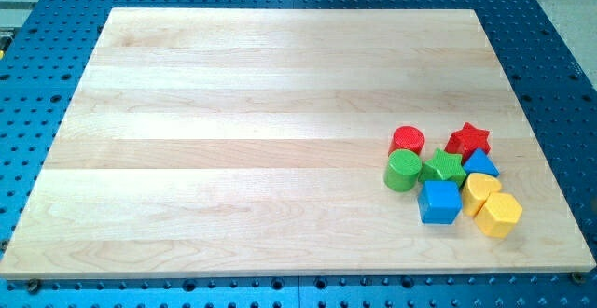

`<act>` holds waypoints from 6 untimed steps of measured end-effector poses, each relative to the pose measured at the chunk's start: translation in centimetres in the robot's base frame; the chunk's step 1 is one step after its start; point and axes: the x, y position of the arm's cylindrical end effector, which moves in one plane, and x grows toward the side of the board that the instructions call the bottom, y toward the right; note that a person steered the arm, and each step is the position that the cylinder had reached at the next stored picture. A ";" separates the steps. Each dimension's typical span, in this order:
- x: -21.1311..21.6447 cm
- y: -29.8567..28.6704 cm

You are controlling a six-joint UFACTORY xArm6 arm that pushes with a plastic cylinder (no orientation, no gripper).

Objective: Move the hexagon below the cube

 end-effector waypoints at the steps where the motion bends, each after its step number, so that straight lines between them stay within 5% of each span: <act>1: 2.5 -3.9; 4: 1.7 -16.1; 6: -0.1 -15.5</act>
